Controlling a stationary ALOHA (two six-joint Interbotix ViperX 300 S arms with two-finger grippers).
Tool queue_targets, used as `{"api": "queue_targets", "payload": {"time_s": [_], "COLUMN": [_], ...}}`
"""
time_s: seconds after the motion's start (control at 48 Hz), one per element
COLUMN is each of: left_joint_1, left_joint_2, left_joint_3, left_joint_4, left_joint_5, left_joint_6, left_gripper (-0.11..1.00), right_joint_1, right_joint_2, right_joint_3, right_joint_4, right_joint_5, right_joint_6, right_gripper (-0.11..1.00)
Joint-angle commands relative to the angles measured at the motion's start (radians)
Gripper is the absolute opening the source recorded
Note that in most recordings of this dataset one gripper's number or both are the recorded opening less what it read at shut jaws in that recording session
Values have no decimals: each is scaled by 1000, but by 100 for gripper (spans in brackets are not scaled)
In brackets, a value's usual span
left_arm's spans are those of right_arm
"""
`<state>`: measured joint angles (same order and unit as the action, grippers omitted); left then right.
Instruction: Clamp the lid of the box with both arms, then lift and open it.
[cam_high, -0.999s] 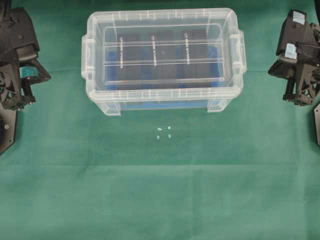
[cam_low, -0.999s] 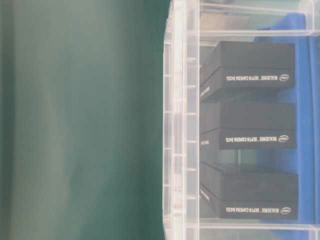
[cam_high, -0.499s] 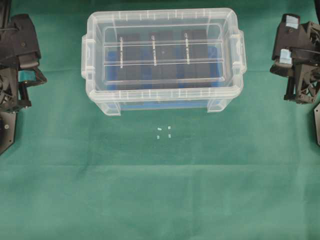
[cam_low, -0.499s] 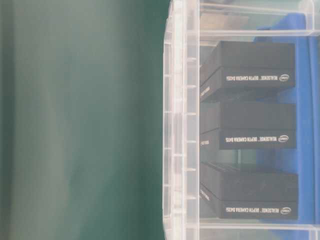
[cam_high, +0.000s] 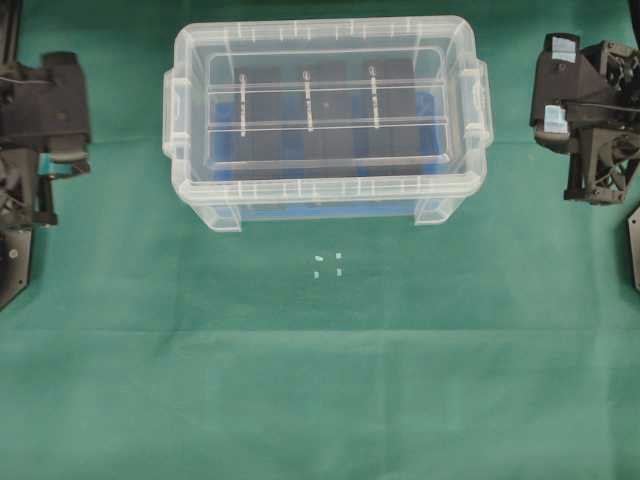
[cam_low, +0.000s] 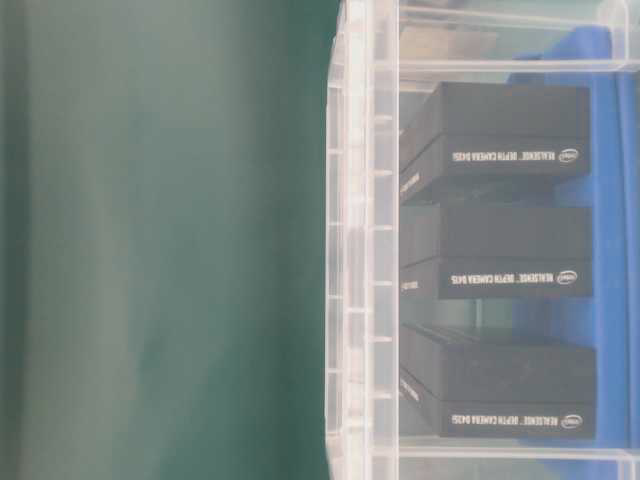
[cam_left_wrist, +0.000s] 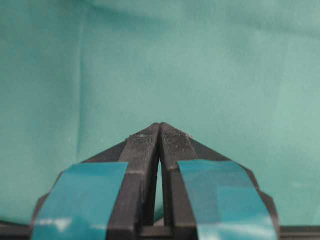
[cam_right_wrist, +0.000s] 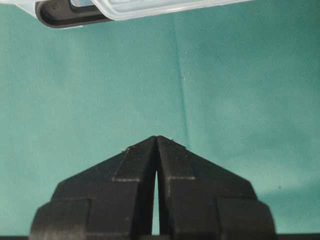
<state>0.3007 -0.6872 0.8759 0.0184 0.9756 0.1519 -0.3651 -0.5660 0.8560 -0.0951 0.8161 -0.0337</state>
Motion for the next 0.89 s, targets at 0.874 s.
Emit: {"api": "queue_targets", "payload": {"time_s": [0.874], "left_joint_1": [29], "left_joint_2": [316], "left_joint_3": [-198], "left_joint_4": [2], "left_joint_5": [-109], "left_joint_6": [3], "left_gripper": [1], "right_joint_1": [6], "right_joint_2": [225], "right_joint_3": [-192], "right_joint_4": [-2], "right_joint_5": [-84], "right_joint_6": [-75], "right_gripper": [0]}}
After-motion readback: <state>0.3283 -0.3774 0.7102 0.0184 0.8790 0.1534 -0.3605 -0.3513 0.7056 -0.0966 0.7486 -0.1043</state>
